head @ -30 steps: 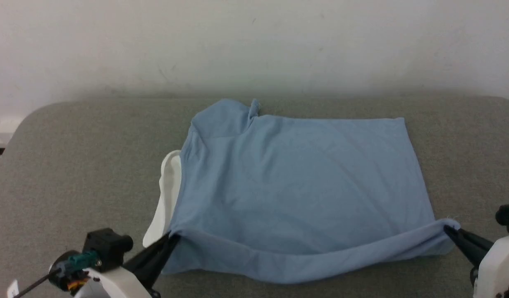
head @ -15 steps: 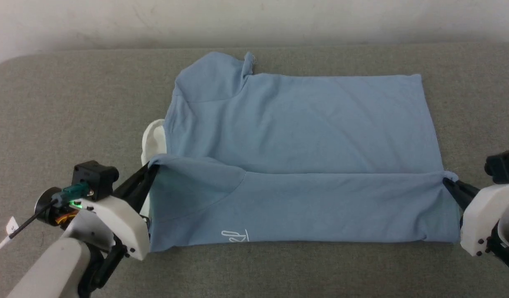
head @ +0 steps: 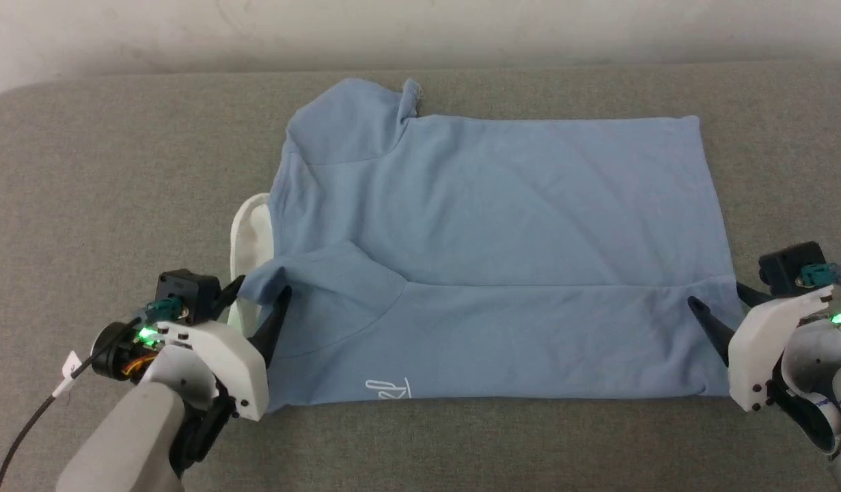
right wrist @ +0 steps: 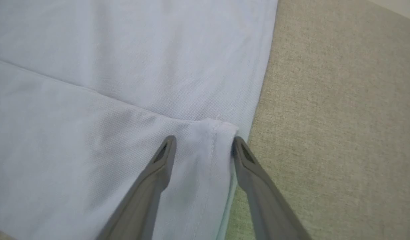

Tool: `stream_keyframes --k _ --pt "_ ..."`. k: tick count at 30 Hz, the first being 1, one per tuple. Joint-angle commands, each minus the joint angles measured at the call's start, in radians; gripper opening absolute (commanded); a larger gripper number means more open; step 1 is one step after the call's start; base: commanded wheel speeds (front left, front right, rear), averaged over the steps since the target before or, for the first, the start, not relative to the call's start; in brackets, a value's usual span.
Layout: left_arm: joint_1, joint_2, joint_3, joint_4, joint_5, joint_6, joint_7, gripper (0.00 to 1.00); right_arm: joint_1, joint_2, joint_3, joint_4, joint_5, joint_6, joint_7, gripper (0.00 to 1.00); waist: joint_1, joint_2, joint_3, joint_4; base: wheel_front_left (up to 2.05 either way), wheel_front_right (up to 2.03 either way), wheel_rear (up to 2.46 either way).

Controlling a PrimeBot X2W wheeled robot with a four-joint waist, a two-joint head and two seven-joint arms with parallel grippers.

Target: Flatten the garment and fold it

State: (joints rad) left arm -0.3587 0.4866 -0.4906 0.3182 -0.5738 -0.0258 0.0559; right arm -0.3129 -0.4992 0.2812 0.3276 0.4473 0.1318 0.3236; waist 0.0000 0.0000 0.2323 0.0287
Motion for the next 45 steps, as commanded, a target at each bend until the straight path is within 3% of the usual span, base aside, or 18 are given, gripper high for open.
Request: stream_keyframes --k 1,6,10,14,21,30,34,44,45 --pt "-0.012 -0.008 0.001 0.005 -0.008 0.003 -0.009 1.00 -0.012 0.007 0.001 0.003 -0.006 -0.001 -0.008 1.00 0.0000 0.0000 -0.028 0.005 0.00 0.00 0.00" --pt "0.044 -0.064 0.032 -0.002 -0.064 0.031 -0.062 1.00 0.017 0.041 -0.038 0.012 -0.050 -0.001 -0.016 1.00 0.0000 0.0000 -0.100 0.005 0.00 0.00 0.00" --pt "0.121 -0.083 0.054 -0.051 -0.099 0.076 -0.074 1.00 0.081 0.112 -0.137 -0.028 -0.096 -0.001 0.020 1.00 0.0000 0.0000 -0.138 0.007 0.00 0.00 0.00" --pt "0.194 -0.091 0.070 -0.113 -0.121 0.135 -0.062 1.00 0.173 0.181 -0.247 -0.095 -0.217 -0.001 0.100 1.00 0.0000 0.0000 -0.166 0.008 0.00 0.00 0.00" --pt "0.315 -0.056 0.061 -0.233 -0.103 0.279 0.050 1.00 0.306 0.339 -0.372 -0.284 -0.299 -0.001 0.222 1.00 0.0000 0.0000 -0.181 -0.001 0.00 0.00 0.00" --pt "0.362 -0.006 0.052 -0.298 -0.062 0.432 0.198 1.00 0.364 0.402 -0.403 -0.441 -0.318 -0.001 0.300 1.00 0.0000 0.0000 -0.131 -0.027 0.00 0.00 0.00" --pt "0.353 -0.011 0.051 -0.288 -0.065 0.448 0.221 1.00 0.368 0.408 -0.408 -0.469 -0.321 -0.001 0.312 1.00 0.0000 0.0000 -0.101 -0.037 0.00 0.00 0.00" --pt "0.324 -0.049 0.042 -0.195 -0.131 0.402 0.264 0.99 0.350 0.377 -0.404 -0.500 -0.340 -0.001 0.319 1.00 0.0000 0.0000 -0.035 -0.049 0.00 0.00 0.00" --pt "0.324 -0.048 0.036 -0.184 -0.136 0.391 0.271 0.45 0.350 0.370 -0.408 -0.503 -0.341 -0.001 0.320 1.00 0.0000 0.0000 -0.034 -0.047 0.00 0.00 0.00"
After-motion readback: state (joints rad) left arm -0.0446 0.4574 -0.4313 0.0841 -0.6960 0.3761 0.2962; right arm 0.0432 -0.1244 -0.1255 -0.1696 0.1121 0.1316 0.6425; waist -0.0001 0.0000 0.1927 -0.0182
